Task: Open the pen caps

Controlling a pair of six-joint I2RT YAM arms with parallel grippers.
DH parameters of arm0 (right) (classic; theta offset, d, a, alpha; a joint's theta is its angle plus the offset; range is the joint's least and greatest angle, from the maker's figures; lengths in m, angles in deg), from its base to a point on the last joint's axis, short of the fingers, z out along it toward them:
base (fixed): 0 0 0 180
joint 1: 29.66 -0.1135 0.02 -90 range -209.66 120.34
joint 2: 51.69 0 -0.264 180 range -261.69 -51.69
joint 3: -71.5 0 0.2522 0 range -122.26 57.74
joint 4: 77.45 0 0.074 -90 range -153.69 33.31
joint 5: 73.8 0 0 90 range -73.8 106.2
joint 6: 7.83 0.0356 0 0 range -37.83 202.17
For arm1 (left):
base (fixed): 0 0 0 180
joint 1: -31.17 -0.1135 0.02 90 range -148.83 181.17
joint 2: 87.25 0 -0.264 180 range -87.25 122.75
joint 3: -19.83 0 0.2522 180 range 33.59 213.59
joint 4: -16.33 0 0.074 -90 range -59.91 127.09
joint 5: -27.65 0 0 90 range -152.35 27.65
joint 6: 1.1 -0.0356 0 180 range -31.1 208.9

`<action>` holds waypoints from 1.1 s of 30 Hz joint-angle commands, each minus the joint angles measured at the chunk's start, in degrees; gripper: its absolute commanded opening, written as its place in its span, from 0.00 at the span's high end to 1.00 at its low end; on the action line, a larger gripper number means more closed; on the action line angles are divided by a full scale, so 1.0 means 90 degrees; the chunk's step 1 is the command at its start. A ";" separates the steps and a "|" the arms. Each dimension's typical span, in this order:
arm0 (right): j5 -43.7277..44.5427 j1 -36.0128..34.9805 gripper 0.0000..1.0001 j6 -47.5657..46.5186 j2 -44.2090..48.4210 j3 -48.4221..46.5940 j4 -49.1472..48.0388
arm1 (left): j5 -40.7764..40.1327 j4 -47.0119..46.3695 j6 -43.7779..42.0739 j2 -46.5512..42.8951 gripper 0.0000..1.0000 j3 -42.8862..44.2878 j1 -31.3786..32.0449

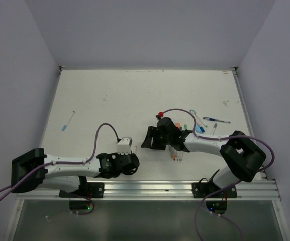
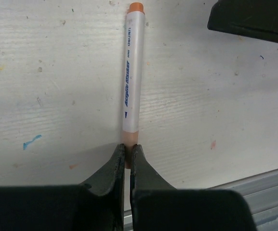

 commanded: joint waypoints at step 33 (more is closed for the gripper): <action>-0.0833 -0.0927 0.55 0.1692 -0.1580 0.0495 -0.3517 | 0.0033 0.0522 -0.0407 -0.0514 1.00 0.0485 0.0059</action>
